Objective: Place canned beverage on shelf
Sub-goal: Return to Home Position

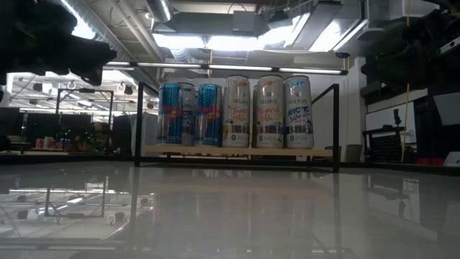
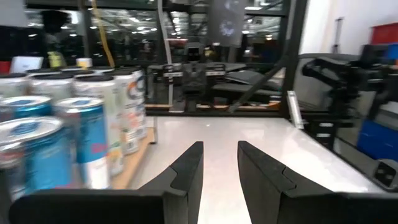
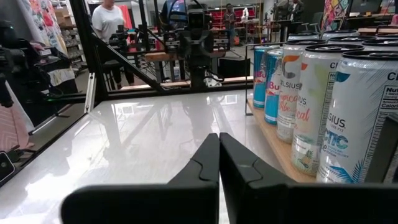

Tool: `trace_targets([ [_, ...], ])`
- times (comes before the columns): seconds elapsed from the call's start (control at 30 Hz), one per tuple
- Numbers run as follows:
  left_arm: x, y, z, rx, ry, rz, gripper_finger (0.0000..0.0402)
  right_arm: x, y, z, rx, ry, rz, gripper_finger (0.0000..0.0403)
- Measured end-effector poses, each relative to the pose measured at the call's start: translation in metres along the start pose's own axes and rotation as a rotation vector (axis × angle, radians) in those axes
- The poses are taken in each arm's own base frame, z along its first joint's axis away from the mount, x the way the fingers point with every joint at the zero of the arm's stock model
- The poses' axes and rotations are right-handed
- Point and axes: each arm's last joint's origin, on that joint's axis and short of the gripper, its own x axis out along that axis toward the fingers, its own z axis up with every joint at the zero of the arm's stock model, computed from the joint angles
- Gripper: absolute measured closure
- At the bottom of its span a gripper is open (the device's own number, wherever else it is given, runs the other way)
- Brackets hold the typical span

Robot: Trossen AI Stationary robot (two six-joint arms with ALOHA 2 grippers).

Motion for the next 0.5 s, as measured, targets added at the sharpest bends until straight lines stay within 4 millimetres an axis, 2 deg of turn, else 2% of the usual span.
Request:
trace_targets([
  [0.37, 0.0011, -0.0082, -0.0003, -0.003, 0.002, -0.085, 0.0310, 0.0000, 0.0000, 0.0002, 0.000, -0.002, 0.001, 0.0402],
  [0.5, 0.0013, -0.0094, -0.0011, 0.173, 0.002, -0.086, 0.0310, 0.0000, 0.0000, 0.0002, 0.000, -0.002, 0.001, 0.0402],
])
